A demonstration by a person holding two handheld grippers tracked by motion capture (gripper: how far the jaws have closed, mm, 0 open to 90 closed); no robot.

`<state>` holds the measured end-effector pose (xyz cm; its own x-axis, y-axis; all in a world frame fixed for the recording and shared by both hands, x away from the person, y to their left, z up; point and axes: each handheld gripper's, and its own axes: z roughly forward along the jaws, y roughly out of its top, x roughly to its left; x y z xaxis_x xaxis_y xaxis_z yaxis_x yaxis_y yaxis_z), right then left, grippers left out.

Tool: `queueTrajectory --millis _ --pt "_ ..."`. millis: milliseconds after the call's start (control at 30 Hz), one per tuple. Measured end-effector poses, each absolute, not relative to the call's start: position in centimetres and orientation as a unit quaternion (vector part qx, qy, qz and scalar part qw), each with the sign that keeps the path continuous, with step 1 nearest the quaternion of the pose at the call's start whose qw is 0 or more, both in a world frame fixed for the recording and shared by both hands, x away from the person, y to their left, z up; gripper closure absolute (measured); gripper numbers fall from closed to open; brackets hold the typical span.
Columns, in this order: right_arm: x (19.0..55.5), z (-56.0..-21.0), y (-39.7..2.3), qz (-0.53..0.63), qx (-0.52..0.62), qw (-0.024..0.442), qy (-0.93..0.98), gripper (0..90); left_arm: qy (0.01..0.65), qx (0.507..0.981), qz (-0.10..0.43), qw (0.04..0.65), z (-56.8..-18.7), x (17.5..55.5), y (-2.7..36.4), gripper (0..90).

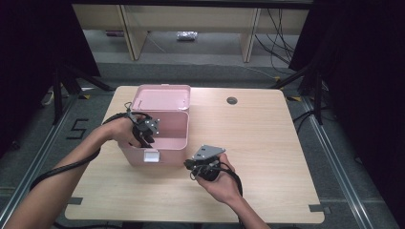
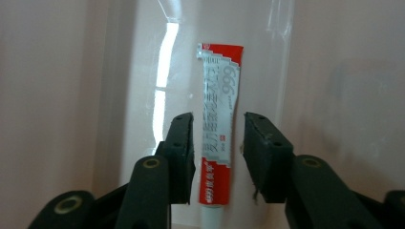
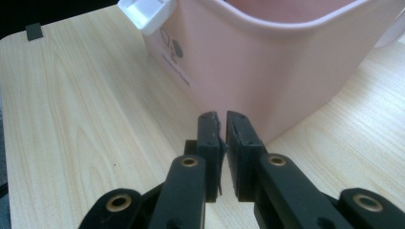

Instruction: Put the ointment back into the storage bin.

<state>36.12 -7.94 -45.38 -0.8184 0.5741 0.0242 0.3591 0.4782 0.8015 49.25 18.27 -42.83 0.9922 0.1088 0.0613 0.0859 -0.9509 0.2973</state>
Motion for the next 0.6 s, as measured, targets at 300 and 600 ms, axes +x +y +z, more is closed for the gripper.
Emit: queueTrajectory --millis 300,600 --pt "36.1 -45.3 -8.0 0.432 0.274 0.126 0.850 85.0 0.056 0.982 0.064 0.167 -41.8 49.3 18.5 60.5" --pt "36.3 -45.3 -8.0 0.435 0.262 0.136 0.851 84.7 0.084 0.968 0.105 0.211 -40.0 48.8 19.3 57.3"
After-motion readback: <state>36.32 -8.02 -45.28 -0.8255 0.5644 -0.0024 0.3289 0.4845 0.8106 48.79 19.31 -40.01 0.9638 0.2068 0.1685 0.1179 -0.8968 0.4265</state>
